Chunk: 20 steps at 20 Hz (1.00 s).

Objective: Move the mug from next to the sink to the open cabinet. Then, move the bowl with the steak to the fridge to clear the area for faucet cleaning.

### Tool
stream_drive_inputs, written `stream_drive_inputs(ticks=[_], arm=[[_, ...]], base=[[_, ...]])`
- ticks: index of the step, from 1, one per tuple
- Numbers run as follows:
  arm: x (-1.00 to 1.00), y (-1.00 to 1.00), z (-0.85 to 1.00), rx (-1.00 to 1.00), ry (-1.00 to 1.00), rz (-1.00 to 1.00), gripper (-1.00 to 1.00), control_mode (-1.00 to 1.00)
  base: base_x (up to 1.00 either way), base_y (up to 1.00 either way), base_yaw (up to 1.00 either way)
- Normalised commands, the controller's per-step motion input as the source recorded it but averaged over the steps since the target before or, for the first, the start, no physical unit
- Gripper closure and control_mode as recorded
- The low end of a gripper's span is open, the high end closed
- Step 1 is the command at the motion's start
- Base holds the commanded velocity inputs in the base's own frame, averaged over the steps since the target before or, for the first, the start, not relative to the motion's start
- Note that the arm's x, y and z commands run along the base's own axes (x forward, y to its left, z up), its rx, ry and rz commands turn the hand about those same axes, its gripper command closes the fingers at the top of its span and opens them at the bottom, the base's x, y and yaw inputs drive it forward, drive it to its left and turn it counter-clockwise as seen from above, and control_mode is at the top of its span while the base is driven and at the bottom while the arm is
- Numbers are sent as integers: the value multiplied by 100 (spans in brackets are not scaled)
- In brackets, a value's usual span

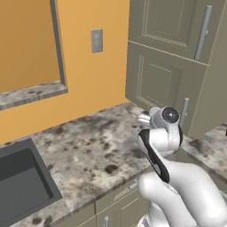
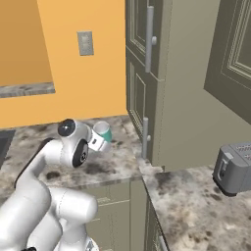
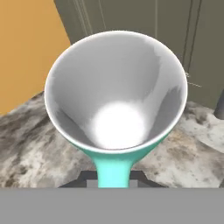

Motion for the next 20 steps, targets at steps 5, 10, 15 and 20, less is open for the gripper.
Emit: stream_drive_inputs(ticks=[5, 10, 15, 20], arm=[[-44, 7, 100, 0, -6, 2, 100, -100], [-46, 19, 96, 0, 0, 3, 100, -100], [-16, 10, 12, 0, 1, 1, 100, 100], [0, 0, 0, 0, 0, 0, 100, 100]], base=[[0, 0, 0], [0, 0, 0], [-78, 28, -6], [-99, 9, -67]])
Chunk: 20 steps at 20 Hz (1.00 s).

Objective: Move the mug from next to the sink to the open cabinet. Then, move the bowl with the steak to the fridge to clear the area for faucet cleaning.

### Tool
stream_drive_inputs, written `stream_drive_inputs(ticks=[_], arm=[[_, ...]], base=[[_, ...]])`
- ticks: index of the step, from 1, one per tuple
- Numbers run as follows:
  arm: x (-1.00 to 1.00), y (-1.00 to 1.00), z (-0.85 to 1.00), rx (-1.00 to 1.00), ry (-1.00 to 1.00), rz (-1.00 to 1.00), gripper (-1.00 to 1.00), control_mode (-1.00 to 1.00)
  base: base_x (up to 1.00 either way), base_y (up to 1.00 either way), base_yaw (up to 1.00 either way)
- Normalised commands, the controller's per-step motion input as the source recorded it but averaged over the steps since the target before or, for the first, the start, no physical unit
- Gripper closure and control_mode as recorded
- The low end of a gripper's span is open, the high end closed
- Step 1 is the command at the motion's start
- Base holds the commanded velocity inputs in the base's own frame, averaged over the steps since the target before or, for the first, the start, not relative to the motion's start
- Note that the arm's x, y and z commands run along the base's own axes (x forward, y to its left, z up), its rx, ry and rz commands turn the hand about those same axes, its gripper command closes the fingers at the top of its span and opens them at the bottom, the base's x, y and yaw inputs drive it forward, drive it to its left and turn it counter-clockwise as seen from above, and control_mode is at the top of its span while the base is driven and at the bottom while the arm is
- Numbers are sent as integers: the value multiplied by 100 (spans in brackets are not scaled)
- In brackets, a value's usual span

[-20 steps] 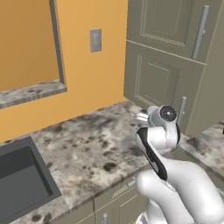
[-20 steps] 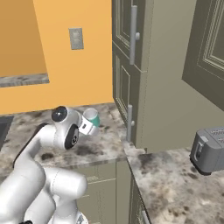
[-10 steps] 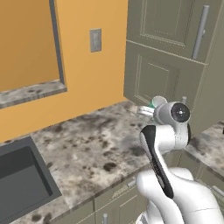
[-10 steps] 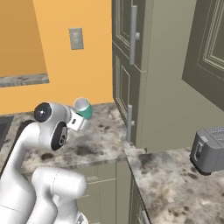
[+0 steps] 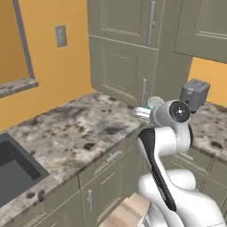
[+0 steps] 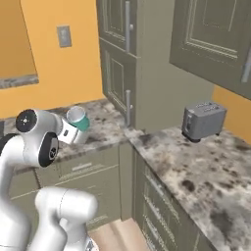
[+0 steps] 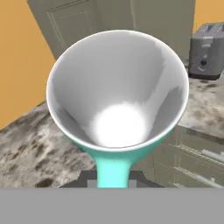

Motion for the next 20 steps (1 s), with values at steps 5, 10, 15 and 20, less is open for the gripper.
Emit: stream_drive_inputs(ticks=[5, 10, 15, 20], arm=[[0, 0, 0, 0, 0, 0, 100, 100], [0, 0, 0, 0, 0, 0, 100, 100], [0, 0, 0, 0, 0, 0, 100, 100], [0, 0, 0, 0, 0, 0, 100, 100]], base=[[-62, 11, -92], [-32, 3, -98], [-20, -1, -97], [-12, -16, -92]])
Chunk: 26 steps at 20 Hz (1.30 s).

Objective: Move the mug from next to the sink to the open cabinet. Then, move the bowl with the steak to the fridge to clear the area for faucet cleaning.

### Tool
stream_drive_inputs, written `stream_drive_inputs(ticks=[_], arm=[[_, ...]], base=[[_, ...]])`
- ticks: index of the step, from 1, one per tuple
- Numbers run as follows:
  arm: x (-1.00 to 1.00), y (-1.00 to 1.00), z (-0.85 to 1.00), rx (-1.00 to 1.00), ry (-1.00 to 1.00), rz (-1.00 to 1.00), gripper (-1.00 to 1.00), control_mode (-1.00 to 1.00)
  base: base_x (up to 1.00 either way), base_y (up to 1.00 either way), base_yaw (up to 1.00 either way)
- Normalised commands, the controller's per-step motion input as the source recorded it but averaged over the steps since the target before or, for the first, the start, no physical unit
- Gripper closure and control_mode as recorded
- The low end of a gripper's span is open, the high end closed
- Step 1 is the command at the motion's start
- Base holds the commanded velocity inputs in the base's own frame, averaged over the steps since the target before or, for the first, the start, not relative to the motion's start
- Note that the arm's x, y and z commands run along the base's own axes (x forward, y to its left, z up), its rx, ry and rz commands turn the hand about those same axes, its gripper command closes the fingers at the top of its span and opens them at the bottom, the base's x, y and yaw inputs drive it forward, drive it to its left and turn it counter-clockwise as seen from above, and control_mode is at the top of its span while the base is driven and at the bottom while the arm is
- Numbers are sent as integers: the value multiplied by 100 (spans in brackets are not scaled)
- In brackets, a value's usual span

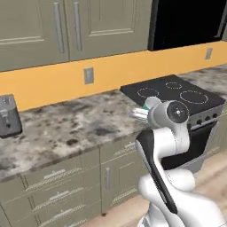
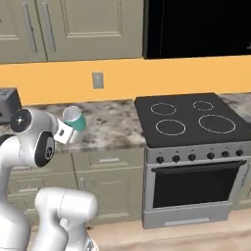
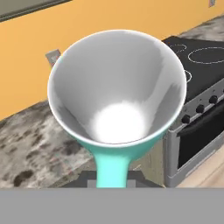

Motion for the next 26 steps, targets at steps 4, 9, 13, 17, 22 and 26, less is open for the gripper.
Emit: stream_drive_inputs(ticks=[4, 9, 13, 17, 22, 26], arm=[[0, 0, 0, 0, 0, 0, 100, 100], [0, 0, 0, 0, 0, 0, 100, 100], [0, 0, 0, 0, 0, 0, 100, 100], [0, 0, 0, 0, 0, 0, 100, 100], [0, 0, 0, 0, 0, 0, 100, 100], [0, 0, 0, 0, 0, 0, 100, 100]], base=[[0, -32, -91], [1, -75, -81], [13, -88, -78], [37, -100, -67], [94, -100, -36], [100, -57, -11]])
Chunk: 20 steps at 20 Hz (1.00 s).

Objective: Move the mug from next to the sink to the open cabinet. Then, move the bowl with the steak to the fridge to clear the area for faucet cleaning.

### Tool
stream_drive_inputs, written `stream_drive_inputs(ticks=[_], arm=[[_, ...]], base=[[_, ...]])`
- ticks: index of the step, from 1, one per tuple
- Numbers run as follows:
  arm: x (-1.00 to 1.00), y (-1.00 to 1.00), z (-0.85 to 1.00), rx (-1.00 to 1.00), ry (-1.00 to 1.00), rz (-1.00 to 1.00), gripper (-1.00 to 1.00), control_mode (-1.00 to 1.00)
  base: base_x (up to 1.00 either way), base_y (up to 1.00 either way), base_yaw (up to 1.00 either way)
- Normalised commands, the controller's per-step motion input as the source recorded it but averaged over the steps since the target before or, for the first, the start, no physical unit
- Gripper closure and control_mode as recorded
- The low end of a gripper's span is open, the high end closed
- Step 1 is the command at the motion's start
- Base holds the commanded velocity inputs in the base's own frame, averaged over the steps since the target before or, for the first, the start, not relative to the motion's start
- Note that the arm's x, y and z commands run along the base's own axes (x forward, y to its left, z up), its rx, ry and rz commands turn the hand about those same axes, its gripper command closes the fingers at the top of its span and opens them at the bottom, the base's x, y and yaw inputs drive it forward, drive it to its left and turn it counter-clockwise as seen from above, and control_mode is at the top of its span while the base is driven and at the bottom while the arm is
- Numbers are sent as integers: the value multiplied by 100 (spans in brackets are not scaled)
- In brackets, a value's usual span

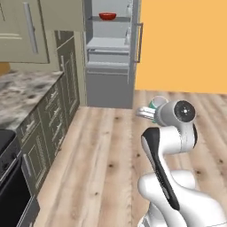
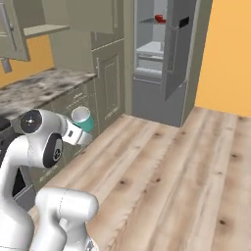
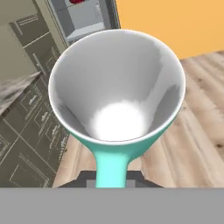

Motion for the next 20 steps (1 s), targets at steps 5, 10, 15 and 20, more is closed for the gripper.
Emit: stream_drive_inputs(ticks=[5, 10, 15, 20], arm=[[0, 0, 0, 0, 0, 0, 100, 100], [0, 0, 0, 0, 0, 0, 100, 100], [0, 0, 0, 0, 0, 0, 100, 100], [0, 0, 0, 0, 0, 0, 100, 100]], base=[[100, 0, -6], [100, 17, 2], [77, 0, 49], [46, 0, 64]])
